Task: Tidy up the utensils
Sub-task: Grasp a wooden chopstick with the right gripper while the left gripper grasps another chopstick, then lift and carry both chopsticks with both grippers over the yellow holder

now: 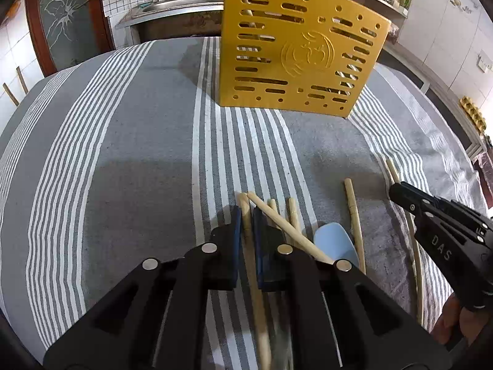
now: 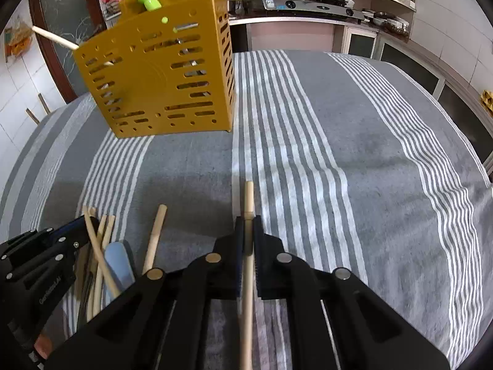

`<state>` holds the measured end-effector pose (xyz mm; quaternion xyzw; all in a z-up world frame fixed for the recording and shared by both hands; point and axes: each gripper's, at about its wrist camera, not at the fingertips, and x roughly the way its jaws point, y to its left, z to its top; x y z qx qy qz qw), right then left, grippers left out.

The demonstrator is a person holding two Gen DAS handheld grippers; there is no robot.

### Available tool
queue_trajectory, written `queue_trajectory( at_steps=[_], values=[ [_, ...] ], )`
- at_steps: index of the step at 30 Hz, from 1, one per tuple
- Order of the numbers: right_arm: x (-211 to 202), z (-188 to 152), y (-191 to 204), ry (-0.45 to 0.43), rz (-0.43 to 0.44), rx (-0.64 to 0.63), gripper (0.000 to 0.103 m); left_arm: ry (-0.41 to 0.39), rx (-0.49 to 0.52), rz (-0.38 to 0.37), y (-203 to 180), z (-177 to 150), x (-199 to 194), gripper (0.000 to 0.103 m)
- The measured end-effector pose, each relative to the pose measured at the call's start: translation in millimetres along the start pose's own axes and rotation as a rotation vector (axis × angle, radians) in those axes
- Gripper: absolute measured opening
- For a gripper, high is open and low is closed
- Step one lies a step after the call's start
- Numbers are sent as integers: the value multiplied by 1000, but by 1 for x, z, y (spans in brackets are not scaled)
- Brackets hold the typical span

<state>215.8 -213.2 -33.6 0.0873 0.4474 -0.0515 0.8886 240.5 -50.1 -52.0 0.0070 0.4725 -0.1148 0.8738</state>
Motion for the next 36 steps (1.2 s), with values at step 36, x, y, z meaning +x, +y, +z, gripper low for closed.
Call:
queue_trajectory(
  at_steps=[36],
  values=[
    [-155, -37, 1, -578, 60, 14, 6, -597, -6, 63, 7, -43, -173, 5]
  ],
)
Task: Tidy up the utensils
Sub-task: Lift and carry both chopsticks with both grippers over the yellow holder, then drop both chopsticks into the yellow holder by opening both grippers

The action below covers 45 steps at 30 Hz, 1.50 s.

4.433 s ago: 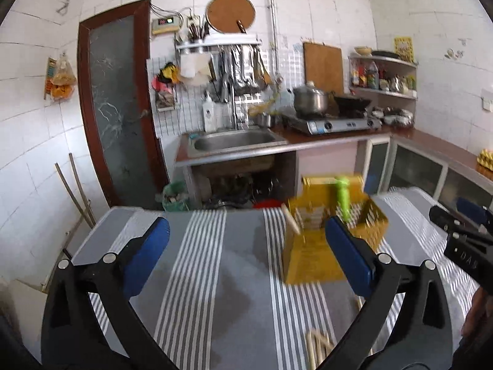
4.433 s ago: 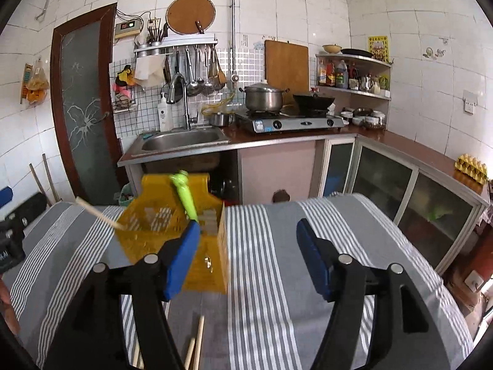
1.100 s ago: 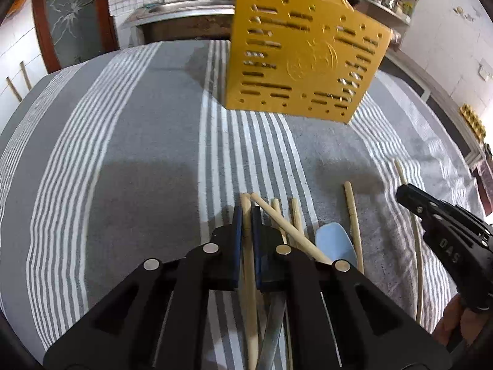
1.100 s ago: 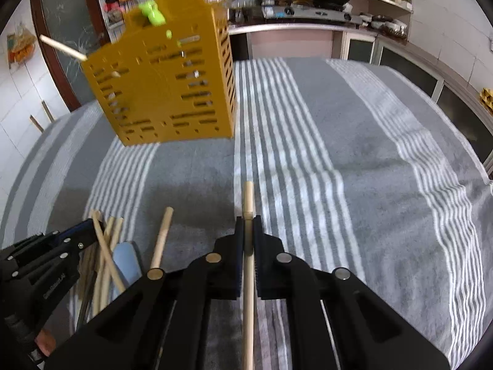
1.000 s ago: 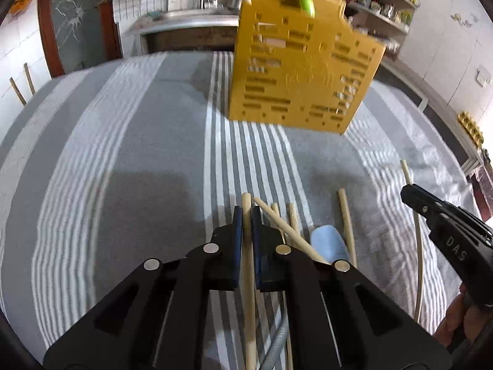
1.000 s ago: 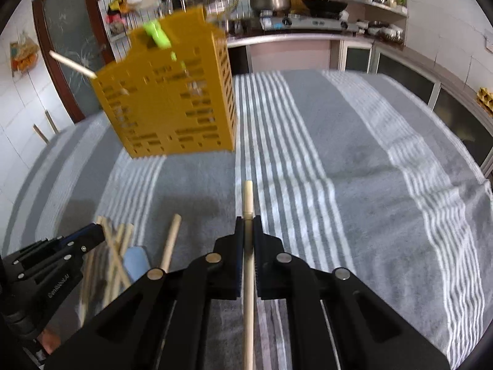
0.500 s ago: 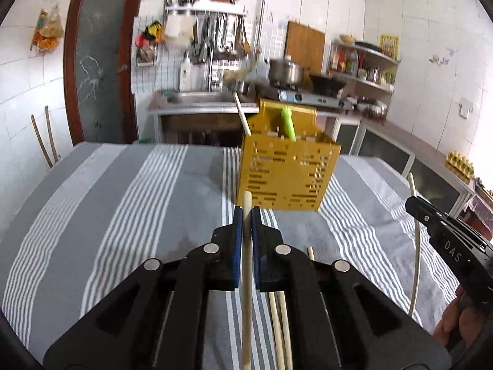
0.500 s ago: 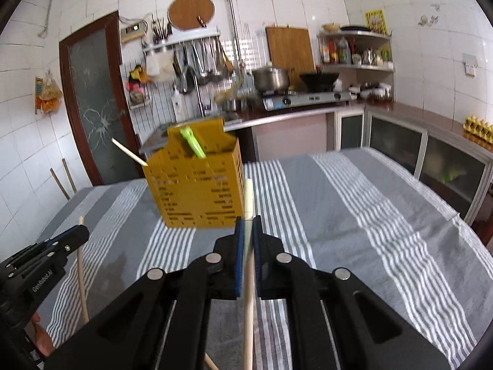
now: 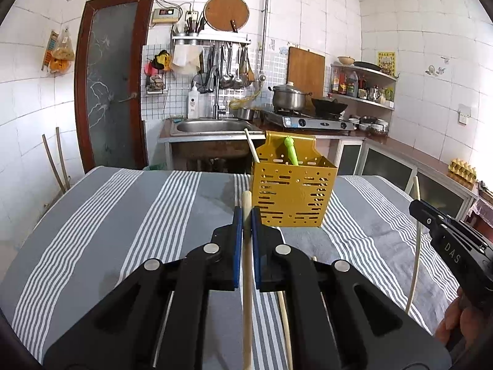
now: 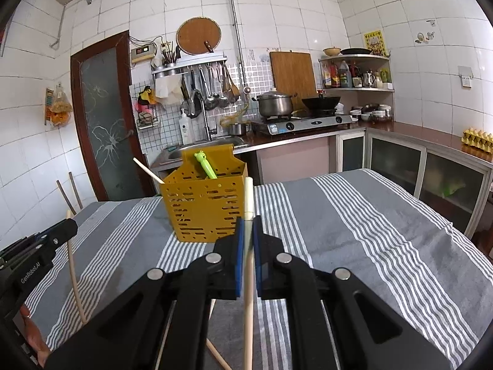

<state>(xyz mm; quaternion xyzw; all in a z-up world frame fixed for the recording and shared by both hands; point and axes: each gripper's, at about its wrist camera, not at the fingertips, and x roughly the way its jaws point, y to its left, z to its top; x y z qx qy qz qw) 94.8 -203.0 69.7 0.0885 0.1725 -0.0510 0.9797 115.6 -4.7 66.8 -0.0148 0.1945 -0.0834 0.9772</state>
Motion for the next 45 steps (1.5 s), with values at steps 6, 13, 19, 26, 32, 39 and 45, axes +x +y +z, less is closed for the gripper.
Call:
queue_trajectory(
  at_steps=[6, 13, 19, 26, 32, 39, 45],
  values=[
    [-10, -1, 5, -32, 9, -32, 6, -30, -7, -1, 2, -2, -9, 5],
    [-15, 28, 9, -97, 29, -45, 6, -99, 2, -25, -4, 28, -16, 5],
    [7, 78, 15, -159, 33, -52, 6, -192, 20, -42, -15, 81, -9, 5],
    [49, 140, 21, -258, 28, -7, 6, -313, -1, -77, -26, 163, 25, 5],
    [98, 173, 29, -323, 23, 15, 6, -353, 18, -73, -34, 194, 77, 5],
    [151, 182, 34, -364, 16, 18, 6, -347, 32, -68, -37, 194, 131, 5],
    [195, 155, 33, -315, 22, -7, 6, -290, 33, -59, -38, 169, 171, 5]
  ],
)
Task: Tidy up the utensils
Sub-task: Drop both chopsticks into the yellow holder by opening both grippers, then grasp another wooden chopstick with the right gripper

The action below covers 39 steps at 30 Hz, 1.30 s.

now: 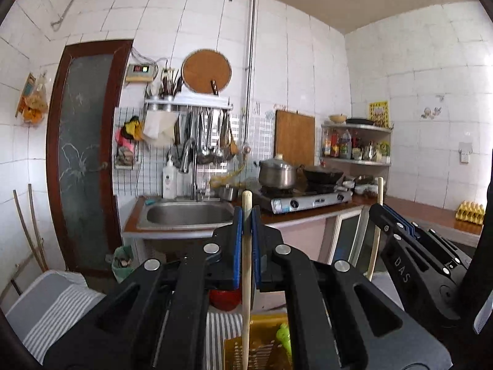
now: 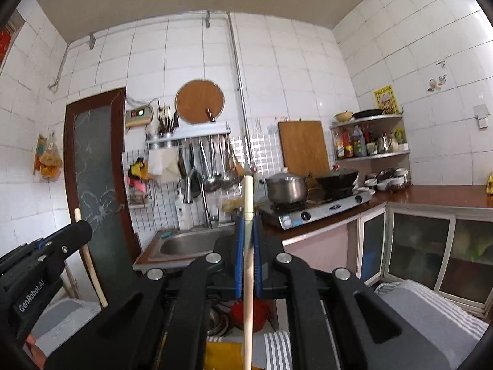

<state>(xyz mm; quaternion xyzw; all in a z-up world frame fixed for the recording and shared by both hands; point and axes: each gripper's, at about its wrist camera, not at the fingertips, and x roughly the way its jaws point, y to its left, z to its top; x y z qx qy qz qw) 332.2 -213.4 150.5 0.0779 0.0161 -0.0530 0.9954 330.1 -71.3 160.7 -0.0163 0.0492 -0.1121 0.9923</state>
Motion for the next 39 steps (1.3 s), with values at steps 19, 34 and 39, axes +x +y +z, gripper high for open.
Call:
queue_trajectory(
  at_steps=[19, 34, 39],
  values=[
    [12, -58, -22, 243, 56, -15, 8, 153, 25, 52, 11, -56, 22, 5],
    [-76, -46, -42, 408, -25, -35, 62, 242, 13, 128, 51, -29, -69, 98],
    [-113, -84, -43, 516, -35, -70, 62, 357, 10, 136, 62, -61, -92, 98]
  ],
)
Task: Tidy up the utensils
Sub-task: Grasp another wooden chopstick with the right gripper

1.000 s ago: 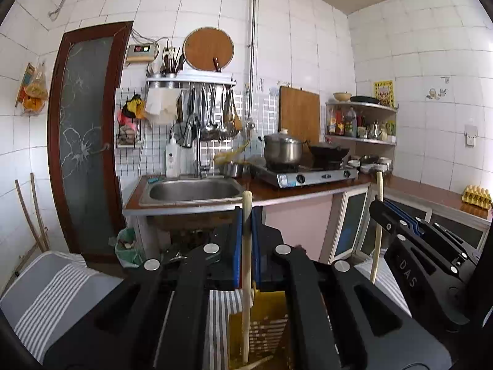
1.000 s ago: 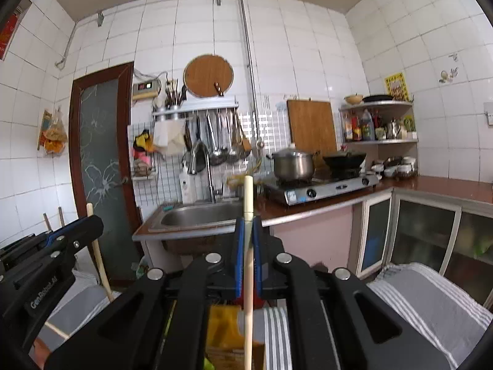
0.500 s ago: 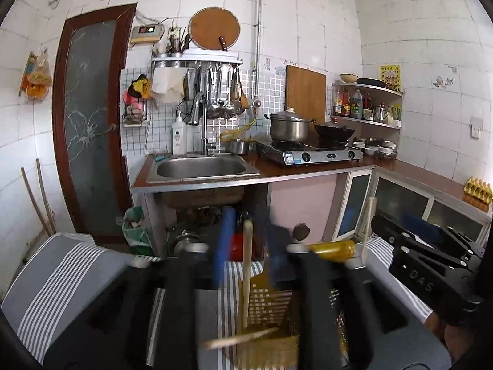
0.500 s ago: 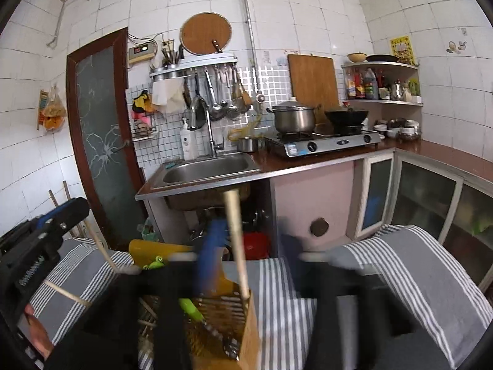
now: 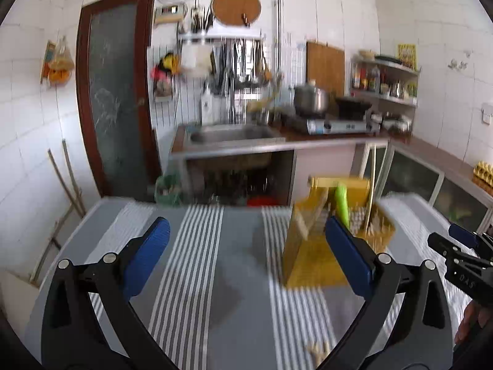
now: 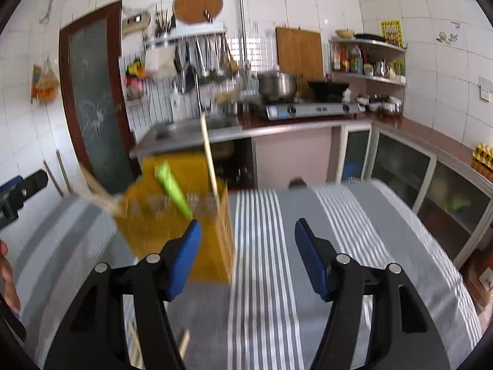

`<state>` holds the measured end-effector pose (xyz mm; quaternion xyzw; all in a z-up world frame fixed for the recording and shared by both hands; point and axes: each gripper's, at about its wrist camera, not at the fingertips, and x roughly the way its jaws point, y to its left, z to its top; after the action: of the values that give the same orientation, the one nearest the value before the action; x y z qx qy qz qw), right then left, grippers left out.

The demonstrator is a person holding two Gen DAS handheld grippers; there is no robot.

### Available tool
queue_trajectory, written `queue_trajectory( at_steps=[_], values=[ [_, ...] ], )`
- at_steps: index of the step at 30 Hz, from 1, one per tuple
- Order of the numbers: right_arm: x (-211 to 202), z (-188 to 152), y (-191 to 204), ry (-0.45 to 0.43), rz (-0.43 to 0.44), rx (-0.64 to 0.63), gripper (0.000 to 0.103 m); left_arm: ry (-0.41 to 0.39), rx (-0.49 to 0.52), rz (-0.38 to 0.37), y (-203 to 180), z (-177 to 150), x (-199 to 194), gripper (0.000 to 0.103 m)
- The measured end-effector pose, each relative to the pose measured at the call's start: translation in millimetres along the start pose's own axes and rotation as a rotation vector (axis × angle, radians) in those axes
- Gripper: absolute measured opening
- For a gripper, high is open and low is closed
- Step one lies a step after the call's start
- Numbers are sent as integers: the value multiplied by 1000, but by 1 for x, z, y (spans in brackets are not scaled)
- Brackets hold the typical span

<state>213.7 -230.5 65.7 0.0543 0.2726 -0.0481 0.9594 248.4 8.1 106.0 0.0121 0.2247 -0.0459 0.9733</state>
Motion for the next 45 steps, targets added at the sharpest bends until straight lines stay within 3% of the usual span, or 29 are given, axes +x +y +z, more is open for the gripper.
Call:
queue_trajectory(
  at_steps=[6, 13, 22, 26, 30, 35, 45],
  values=[
    [-3, -55, 6, 101, 10, -7, 62, 133, 6, -17, 7, -58, 4, 98],
    [2, -89, 21, 183, 12, -21, 62, 240, 15, -7, 9, -104, 12, 98],
    [10, -108, 41, 202, -14, -40, 62, 313, -22, -6, 8, -146, 27, 98],
    [9, -106, 47, 202, -18, -59, 62, 387, 6, -2, 2, -151, 37, 98],
    [21, -107, 58, 264, -17, -87, 62, 392, 2, -13, 3, -151, 36, 98],
    [35, -108, 63, 340, -12, -73, 52, 401, -6, -22, 4, -154, 37, 98],
    [44, -103, 68, 367, -6, -43, 12, 413, 14, -34, -2, -157, 38, 98]
  ],
)
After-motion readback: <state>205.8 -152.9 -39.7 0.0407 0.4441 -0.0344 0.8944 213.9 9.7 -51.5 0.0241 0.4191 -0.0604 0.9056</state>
